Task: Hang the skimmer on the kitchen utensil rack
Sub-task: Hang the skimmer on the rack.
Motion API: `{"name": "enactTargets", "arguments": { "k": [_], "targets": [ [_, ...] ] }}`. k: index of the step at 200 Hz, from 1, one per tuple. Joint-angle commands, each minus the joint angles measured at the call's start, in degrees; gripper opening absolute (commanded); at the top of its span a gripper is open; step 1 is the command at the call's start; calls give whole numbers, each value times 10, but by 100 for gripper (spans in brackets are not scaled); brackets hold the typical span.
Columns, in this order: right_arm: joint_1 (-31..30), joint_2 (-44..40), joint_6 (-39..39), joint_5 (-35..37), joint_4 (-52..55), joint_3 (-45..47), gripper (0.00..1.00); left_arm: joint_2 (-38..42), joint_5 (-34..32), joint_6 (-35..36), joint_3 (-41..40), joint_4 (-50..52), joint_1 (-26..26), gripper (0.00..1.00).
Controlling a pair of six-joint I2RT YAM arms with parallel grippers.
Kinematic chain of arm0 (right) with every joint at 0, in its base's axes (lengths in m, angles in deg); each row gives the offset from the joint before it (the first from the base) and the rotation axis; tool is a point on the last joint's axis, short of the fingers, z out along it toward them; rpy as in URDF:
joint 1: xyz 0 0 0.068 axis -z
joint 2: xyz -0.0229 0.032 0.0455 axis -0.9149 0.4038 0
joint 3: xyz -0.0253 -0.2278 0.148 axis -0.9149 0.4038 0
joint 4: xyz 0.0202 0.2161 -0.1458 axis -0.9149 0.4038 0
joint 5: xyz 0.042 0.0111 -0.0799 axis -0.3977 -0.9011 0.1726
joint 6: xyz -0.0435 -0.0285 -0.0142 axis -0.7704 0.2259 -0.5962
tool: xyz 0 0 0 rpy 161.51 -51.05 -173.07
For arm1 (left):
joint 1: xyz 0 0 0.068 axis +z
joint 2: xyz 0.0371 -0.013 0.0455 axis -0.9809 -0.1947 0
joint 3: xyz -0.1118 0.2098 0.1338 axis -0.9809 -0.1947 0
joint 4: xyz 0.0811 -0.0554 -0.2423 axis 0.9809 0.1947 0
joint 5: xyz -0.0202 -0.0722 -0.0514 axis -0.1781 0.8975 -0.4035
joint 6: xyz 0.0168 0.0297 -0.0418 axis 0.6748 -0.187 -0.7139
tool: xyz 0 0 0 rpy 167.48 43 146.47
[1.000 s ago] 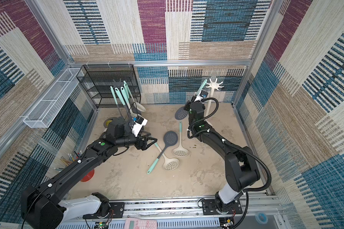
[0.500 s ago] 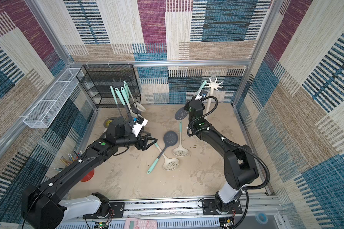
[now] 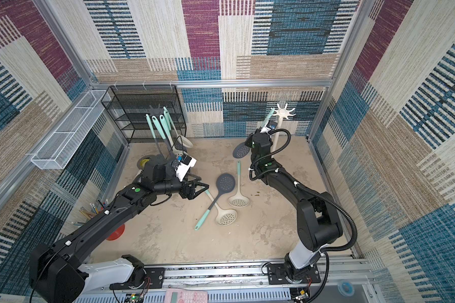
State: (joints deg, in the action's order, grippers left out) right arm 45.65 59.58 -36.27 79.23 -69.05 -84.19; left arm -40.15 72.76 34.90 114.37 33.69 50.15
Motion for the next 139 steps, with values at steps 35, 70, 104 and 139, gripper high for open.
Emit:
{"name": "enactTargets", "arguments": {
  "k": [35, 70, 104, 139],
  "targets": [
    [3, 7, 50, 7, 58, 0, 3, -2, 13, 1, 0, -14, -1, 82],
    [3, -3, 24, -18, 50, -6, 25, -2, 10, 0, 1, -12, -1, 82],
    [3, -31, -1, -81, 34, 11, 41, -4, 7, -1, 5, -4, -1, 82],
    [-2, -70, -8, -140, 48, 57, 51, -4, 2, -3, 6, -1, -1, 82]
  ]
}}
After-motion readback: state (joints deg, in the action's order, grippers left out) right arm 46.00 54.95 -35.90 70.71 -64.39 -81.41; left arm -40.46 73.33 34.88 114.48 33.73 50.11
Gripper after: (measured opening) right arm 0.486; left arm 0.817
